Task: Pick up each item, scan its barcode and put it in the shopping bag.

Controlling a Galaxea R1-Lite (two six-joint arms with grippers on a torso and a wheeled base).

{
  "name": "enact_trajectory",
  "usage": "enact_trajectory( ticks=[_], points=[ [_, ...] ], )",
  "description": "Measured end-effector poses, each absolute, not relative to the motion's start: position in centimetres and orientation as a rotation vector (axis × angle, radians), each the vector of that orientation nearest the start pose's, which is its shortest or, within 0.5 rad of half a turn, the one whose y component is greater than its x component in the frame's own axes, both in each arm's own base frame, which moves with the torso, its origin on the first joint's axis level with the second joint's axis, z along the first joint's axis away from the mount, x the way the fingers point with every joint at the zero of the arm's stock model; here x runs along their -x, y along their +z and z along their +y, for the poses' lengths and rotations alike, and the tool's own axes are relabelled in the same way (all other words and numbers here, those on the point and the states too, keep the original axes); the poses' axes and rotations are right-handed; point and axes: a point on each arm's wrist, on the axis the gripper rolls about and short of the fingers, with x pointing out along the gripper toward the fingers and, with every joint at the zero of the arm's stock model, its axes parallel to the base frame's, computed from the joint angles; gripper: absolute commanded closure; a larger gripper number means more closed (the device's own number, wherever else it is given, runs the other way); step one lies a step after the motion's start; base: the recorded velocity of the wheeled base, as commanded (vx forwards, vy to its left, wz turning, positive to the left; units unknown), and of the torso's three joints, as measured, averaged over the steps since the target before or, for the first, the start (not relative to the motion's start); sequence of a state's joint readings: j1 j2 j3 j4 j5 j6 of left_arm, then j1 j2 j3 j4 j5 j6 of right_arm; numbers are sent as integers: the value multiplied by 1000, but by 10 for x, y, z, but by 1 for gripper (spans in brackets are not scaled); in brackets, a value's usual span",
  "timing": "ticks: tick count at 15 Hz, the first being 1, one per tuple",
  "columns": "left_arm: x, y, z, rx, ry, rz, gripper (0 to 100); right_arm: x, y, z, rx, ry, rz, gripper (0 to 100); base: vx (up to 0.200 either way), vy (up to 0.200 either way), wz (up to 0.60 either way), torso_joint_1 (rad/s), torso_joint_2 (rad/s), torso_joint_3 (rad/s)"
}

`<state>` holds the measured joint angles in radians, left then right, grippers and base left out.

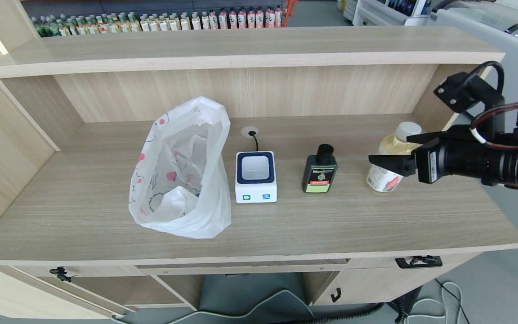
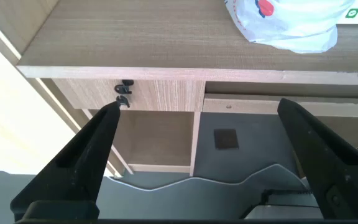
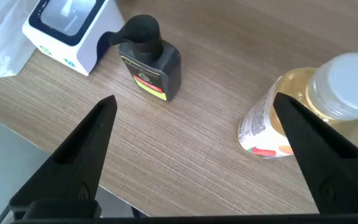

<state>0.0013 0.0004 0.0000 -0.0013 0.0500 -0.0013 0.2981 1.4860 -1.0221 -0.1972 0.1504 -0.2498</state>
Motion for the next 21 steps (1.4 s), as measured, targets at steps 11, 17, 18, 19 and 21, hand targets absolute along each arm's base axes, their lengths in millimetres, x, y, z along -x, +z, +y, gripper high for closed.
enact_trajectory(
  ticks=[11, 17, 18, 19, 21],
  points=[
    [23, 76, 1, 1, 51, -1, 0, -324, 220, 126, 316, 771, 231, 0, 0, 0, 0, 0, 0, 0],
    [23, 76, 1, 1, 51, -1, 0, -339, 216, 124, 185, 734, 228, 0, 0, 0, 0, 0, 0, 0],
    [23, 76, 1, 1, 51, -1, 0, -342, 215, 125, 142, 727, 234, 0, 0, 0, 0, 0, 0, 0],
    [23, 76, 1, 1, 51, -1, 0, -344, 213, 125, 96, 721, 246, 0, 0, 0, 0, 0, 0, 0],
    [23, 76, 1, 1, 52, -1, 0, -350, 206, 127, 52, 716, 271, 0, 0, 0, 0, 0, 0, 0]
  ],
)
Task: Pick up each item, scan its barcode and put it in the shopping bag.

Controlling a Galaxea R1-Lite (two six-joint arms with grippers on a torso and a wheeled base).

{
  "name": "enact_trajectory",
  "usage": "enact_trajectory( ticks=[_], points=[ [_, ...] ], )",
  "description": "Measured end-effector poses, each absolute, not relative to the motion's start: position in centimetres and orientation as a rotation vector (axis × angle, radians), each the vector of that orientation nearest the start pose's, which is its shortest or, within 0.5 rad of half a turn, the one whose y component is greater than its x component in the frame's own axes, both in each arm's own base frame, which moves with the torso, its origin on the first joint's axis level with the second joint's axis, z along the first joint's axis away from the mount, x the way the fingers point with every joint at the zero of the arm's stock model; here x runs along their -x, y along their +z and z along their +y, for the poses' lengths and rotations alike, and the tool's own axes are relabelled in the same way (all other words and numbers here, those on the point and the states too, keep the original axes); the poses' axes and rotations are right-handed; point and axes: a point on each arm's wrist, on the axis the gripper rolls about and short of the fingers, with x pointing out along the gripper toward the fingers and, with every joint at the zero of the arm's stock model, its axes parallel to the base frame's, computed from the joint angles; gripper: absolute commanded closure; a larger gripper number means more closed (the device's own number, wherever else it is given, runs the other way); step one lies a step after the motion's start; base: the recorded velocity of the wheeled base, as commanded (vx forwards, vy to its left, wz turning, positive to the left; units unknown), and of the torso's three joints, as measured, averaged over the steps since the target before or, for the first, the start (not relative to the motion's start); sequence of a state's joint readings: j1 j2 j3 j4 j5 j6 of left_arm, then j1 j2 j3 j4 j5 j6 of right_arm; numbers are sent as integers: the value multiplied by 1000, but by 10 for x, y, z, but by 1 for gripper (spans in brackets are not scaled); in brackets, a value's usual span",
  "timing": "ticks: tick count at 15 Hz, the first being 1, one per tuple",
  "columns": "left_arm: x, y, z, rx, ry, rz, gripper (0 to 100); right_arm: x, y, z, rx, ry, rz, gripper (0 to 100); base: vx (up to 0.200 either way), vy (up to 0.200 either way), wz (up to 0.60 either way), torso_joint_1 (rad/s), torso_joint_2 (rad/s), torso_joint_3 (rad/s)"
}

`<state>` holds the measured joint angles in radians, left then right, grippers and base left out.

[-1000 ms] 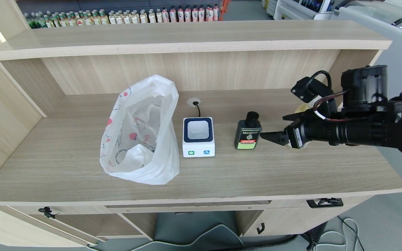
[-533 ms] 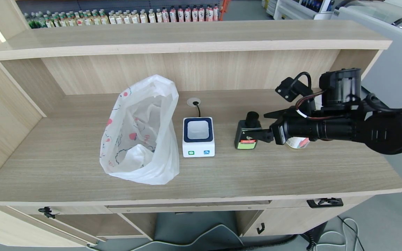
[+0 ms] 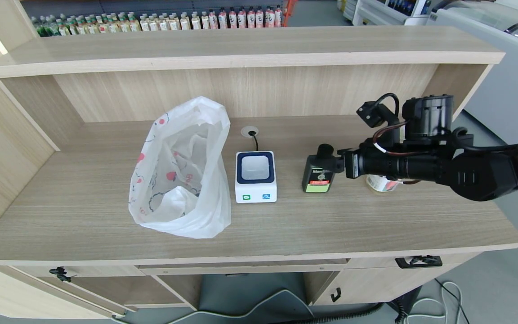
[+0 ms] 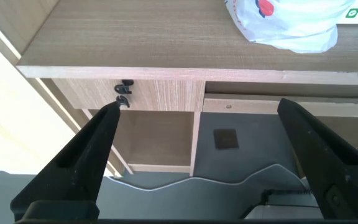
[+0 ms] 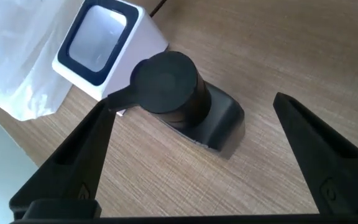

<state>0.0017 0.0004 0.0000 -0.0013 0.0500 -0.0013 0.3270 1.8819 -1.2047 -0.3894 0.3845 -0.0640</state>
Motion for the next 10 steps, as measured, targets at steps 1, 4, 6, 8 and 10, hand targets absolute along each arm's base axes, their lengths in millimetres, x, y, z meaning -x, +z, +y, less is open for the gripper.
enact_trajectory(
  ticks=[1, 4, 6, 8, 10],
  points=[
    [23, 76, 1, 1, 52, -1, 0, -352, 202, 129, 49, 716, 285, 0, 0, 0, 0, 0, 0, 0],
    [23, 76, 1, 1, 51, -1, 0, -363, 193, 133, 48, 718, 303, 0, 0, 0, 0, 0, 0, 0],
    [23, 76, 1, 1, 51, -1, 0, -371, 188, 139, 57, 727, 304, 0, 0, 0, 0, 0, 0, 0],
    [23, 76, 1, 1, 51, -1, 0, -375, 182, 145, 80, 741, 305, 0, 0, 0, 0, 0, 0, 0],
    [23, 76, 1, 1, 52, -1, 0, -379, 176, 149, 130, 756, 298, 0, 0, 0, 0, 0, 0, 0]
  ],
)
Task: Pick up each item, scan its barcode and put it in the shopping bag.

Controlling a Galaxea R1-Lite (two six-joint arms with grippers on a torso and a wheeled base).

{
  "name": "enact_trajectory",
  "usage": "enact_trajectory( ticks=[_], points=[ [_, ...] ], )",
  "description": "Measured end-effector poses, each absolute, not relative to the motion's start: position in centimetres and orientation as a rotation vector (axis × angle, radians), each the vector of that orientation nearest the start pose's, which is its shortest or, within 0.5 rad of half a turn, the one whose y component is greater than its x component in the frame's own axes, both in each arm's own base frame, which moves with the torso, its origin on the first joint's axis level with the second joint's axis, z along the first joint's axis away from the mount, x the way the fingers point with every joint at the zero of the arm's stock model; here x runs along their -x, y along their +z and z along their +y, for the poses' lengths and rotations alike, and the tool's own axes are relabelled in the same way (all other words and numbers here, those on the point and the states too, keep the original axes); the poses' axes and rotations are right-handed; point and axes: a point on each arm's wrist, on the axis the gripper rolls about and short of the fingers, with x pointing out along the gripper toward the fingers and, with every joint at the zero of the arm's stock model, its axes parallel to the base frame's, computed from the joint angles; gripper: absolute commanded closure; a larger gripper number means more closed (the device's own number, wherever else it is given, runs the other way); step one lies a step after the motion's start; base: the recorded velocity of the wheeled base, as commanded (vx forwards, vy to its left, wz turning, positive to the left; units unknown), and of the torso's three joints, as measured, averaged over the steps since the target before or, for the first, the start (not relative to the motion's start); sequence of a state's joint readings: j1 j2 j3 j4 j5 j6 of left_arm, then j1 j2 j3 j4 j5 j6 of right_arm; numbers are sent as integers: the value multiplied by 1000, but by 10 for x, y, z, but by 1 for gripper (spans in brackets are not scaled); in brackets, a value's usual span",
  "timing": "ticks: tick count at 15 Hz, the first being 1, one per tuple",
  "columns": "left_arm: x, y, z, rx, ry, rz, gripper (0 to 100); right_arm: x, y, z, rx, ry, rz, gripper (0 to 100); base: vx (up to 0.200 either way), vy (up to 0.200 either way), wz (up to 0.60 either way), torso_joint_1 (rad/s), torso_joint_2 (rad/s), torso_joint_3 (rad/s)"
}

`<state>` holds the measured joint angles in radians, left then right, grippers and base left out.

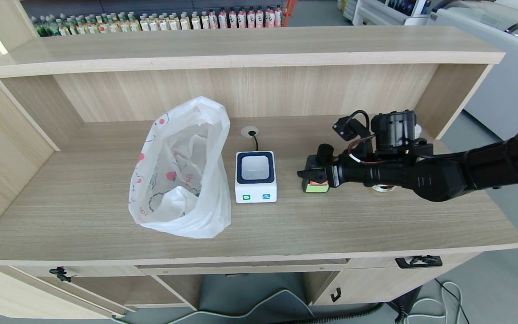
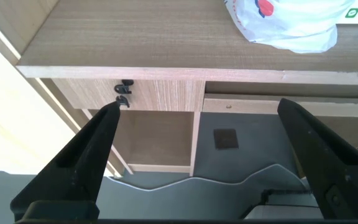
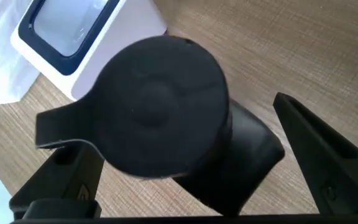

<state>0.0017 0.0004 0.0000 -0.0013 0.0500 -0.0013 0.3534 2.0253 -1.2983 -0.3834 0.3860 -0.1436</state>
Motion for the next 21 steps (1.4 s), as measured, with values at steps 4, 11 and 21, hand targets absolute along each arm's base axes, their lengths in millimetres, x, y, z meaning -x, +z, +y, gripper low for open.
enact_trajectory(
  ticks=[4, 11, 21],
  points=[
    [23, 76, 1, 1, 52, -1, 0, -391, 163, 154, 227, 776, 278, 0, 0, 0, 0, 0, 0, 0],
    [23, 76, 1, 1, 52, -1, 0, -400, 158, 162, 297, 876, 225, 100, 0, 0, 0, 0, 0, 0],
    [23, 76, 1, 1, 51, -1, 0, -380, 198, 109, 97, 778, 231, 100, 0, 0, 0, 0, 0, 0]
  ],
)
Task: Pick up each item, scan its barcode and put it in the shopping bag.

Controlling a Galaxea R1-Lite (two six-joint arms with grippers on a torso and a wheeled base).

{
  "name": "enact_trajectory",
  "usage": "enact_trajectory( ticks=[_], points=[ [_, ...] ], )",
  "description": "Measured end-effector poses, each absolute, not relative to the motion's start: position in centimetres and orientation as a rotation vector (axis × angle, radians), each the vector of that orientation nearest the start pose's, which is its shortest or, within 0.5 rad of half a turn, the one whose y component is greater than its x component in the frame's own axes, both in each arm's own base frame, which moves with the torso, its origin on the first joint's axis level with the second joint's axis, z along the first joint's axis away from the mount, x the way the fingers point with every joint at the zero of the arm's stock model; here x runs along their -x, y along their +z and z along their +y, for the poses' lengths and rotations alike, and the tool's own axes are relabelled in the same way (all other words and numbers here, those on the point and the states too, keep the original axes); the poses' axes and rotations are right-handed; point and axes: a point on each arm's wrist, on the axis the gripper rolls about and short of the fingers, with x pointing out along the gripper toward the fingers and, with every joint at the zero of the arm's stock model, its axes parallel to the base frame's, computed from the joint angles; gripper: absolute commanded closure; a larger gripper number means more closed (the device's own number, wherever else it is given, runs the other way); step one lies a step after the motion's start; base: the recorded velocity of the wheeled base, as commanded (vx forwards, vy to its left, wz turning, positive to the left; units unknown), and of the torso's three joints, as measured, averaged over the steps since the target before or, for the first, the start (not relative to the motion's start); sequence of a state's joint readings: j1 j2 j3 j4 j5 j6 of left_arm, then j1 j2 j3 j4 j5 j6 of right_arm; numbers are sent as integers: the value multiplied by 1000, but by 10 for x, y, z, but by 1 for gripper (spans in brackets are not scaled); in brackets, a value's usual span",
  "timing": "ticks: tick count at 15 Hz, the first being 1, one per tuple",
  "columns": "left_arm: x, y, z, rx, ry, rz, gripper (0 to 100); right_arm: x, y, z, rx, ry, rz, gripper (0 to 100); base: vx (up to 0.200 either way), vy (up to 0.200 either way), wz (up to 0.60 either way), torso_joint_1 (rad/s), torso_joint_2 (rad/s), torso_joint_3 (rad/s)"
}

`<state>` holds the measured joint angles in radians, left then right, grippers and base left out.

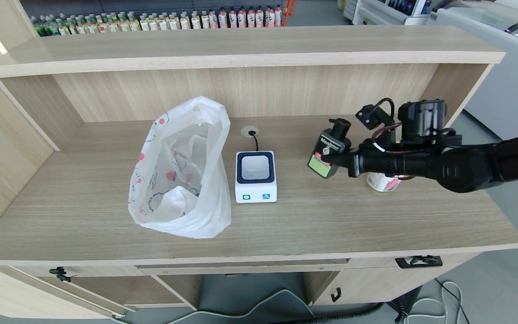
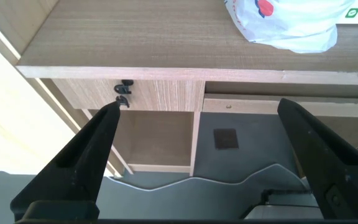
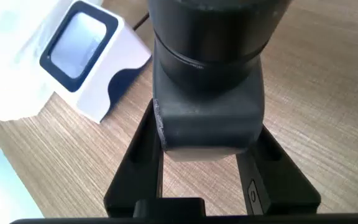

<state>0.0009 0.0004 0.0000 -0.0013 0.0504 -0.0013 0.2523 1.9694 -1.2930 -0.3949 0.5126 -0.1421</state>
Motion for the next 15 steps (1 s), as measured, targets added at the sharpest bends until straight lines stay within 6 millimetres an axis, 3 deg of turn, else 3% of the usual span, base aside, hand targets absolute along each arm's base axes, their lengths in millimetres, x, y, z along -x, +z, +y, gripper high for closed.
enact_trajectory(
  ticks=[5, 11, 13, 15],
  points=[
    [23, 76, 1, 1, 52, -1, 0, -366, 245, 101, -86, 794, 114, 100, 0, 0, 0, 0, 0, 0],
    [23, 76, 1, 1, 51, -1, 0, -309, 302, 98, -50, 840, -46, 100, 0, 0, 0, 0, 0, 0],
    [23, 76, 1, 1, 51, -1, 0, -275, 313, 85, 162, 814, -166, 100, 0, 0, 0, 0, 0, 0],
    [23, 76, 1, 1, 52, -1, 0, -236, 302, 62, 543, 734, -300, 100, 0, 0, 0, 0, 0, 0]
  ],
)
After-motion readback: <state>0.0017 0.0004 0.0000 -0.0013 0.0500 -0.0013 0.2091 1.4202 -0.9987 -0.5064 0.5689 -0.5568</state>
